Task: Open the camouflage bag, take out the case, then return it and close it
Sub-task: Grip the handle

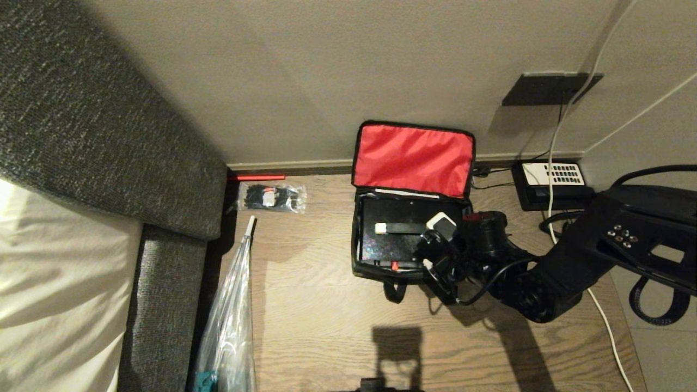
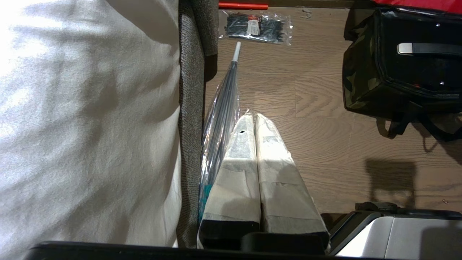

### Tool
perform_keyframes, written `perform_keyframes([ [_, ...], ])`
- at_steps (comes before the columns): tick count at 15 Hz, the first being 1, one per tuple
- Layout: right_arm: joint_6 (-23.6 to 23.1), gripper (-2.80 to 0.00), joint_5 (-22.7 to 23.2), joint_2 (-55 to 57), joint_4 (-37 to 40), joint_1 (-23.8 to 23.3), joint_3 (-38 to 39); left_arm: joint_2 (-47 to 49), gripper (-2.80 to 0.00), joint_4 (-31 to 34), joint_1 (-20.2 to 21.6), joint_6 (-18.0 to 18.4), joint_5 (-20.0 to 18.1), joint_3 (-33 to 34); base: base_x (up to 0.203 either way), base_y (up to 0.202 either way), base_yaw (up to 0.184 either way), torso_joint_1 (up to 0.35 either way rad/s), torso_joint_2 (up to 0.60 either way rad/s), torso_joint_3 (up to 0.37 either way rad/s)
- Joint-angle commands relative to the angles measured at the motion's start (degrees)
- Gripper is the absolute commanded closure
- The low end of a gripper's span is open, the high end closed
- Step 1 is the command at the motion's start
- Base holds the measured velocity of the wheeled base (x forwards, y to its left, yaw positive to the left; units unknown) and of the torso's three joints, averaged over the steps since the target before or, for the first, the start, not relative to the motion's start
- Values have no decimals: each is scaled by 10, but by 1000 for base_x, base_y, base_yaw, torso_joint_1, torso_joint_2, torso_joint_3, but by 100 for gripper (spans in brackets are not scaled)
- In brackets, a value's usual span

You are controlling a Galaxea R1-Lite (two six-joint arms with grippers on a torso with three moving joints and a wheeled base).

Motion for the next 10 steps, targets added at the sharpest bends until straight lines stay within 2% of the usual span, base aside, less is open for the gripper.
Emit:
perform_keyframes([
  [1,-28,-280,-14,-4,-2,-4,-13,-1,0,0,0,0,0,0,0,0,0,0,0,0],
  [3,-87,-280,-76,-6,-3,-6,-20,-1,0,0,0,0,0,0,0,0,0,0,0,0],
  [6,-93,-280,-95,17,-7,-6,-48,-1,0,0,-1,-1,0,0,0,0,0,0,0,0],
  [9,-99,-280,-189,69,-49,0,-98,-1,0,0,0,0,0,0,0,0,0,0,0,0],
  [10,-102,-280,-192,71,-55,11,-101,-1,0,0,0,0,0,0,0,0,0,0,0,0],
])
